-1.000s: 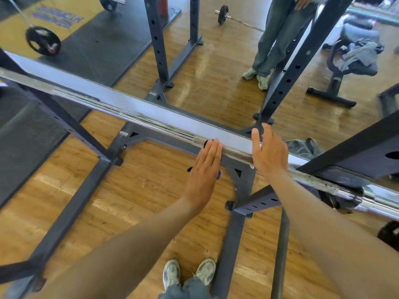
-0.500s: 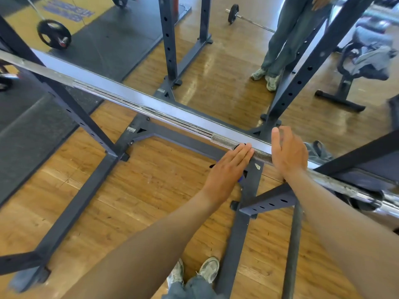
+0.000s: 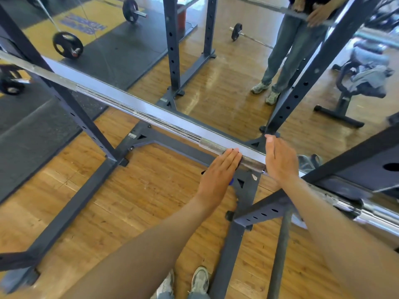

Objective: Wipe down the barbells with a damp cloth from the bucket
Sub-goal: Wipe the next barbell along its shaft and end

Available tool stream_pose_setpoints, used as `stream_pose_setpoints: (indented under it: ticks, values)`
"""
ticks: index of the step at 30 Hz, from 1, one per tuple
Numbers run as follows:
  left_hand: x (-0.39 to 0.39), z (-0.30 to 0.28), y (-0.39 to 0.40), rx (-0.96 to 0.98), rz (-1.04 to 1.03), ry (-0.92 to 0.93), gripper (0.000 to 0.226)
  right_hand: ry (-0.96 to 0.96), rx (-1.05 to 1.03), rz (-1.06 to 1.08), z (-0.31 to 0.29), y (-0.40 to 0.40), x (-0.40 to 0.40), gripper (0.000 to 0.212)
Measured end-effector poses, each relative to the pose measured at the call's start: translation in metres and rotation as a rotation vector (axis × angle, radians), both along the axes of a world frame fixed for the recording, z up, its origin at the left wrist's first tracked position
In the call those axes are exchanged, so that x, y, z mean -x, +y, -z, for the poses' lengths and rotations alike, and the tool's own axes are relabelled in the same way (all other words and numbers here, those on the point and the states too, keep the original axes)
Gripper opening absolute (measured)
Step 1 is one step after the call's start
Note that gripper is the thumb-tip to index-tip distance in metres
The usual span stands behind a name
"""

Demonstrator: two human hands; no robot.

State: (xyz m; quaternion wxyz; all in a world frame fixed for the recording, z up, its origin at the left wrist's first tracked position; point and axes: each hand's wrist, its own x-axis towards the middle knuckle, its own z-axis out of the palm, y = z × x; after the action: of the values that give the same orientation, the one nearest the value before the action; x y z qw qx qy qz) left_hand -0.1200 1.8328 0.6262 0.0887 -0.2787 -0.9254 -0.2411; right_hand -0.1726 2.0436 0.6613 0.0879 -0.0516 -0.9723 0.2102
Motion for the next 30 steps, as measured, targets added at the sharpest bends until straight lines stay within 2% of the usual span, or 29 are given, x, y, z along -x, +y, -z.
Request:
stream_pose_setpoints:
  ticks: [2,3,6,8,12,15,19,21,23,26,28,30]
  values:
    - [-0.002,-0.002,0.005,-0.062,-0.097,-0.024,0.088,-0.052,-0.198,-0.009,0.005,0.013,-0.006,0.073]
    - [-0.006,-0.004,0.015,-0.078,-0.095,-0.011,0.086,-0.086,-0.231,0.005,0.009,0.016,-0.008,0.075]
    - [-0.018,-0.004,0.051,0.073,0.047,0.109,0.094,-0.062,-0.234,0.044,0.018,0.017,-0.007,0.077]
    - [-0.016,-0.002,0.048,0.09,0.107,0.118,0.096,-0.034,-0.245,0.039,0.017,0.016,-0.01,0.074]
    - [-0.001,-0.002,0.014,0.023,-0.069,0.021,0.091,0.025,-0.28,0.039,0.015,0.016,-0.012,0.069]
    - [-0.012,-0.006,0.034,-0.021,-0.179,0.004,0.09,0.065,-0.254,0.043,0.013,0.013,-0.016,0.07]
    - [-0.024,-0.007,0.069,0.018,0.009,0.113,0.095,0.069,-0.209,0.074,0.011,0.013,-0.016,0.07]
    - [-0.016,-0.003,0.052,-0.009,0.035,0.023,0.086,0.051,-0.182,0.077,0.01,0.014,-0.018,0.071]
    - [-0.006,0.004,0.029,-0.075,-0.105,-0.013,0.083,0.044,-0.195,0.062,0.012,0.014,-0.017,0.071]
    - [-0.002,0.006,0.033,-0.136,-0.327,-0.032,0.091,0.035,-0.224,0.053,0.014,0.015,-0.014,0.07]
    - [-0.015,0.0,0.06,-0.131,-0.258,-0.058,0.09,0.02,-0.206,0.057,0.015,0.014,-0.014,0.07]
    - [-0.029,0.0,0.077,-0.087,-0.081,-0.036,0.095,0.028,-0.195,0.07,0.014,0.014,-0.015,0.069]
